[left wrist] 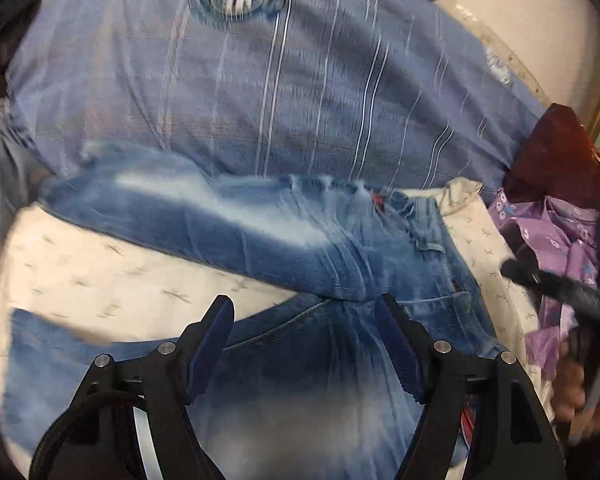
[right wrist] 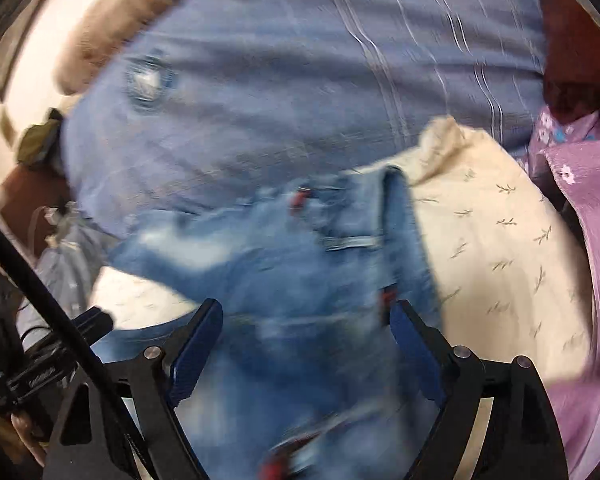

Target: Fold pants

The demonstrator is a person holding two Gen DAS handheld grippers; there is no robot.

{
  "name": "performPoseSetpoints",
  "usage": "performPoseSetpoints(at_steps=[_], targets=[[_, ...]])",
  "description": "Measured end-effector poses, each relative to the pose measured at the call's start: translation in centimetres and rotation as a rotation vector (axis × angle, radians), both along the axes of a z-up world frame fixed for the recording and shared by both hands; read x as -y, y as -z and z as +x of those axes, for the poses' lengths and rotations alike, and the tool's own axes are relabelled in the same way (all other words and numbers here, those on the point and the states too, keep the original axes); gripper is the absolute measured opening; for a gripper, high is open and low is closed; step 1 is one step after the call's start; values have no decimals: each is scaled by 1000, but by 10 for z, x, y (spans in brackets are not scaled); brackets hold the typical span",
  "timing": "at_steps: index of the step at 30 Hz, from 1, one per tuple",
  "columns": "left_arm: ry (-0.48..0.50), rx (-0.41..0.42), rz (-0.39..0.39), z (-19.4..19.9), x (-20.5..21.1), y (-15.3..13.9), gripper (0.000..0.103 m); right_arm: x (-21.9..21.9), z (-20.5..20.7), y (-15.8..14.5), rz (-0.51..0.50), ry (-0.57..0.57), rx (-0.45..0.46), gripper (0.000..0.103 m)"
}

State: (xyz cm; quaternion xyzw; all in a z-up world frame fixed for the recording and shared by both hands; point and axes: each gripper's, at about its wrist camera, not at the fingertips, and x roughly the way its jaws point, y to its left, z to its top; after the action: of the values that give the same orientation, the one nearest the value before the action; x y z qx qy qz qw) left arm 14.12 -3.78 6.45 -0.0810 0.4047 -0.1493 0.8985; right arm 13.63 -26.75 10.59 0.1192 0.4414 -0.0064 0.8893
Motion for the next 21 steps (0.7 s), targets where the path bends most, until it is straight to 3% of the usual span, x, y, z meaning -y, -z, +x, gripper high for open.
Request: performPoseSetpoints(at_steps=[5, 9, 12, 13, 14, 16, 18, 21], targets=[[-21, -61, -47, 40, -16, 46, 72, 43, 85, 46, -94, 54, -169, 85], [-32, -97, -96, 60, -19, 65, 72, 65, 140, 68, -114, 123, -205, 78], [-26, -79, -93, 63, -20, 65, 72, 68, 166, 77, -91, 137, -236, 64], [-26, -74, -90, 62, -21, 63, 72, 65, 171, 80, -97, 128, -246, 49], [-25, -72, -88, 63, -21, 63, 72, 59, 173, 79, -147, 142, -260, 26], [-25, -69, -99, 62, -22, 61, 72, 46, 163, 66, -167, 137, -218, 15], [-19, -60, -124, 53, -25, 55, 72, 27, 138, 38, -213, 100, -132, 12], [-6, -75, -173, 49, -28, 44, 72, 12, 92, 6, -136, 71, -30, 9]])
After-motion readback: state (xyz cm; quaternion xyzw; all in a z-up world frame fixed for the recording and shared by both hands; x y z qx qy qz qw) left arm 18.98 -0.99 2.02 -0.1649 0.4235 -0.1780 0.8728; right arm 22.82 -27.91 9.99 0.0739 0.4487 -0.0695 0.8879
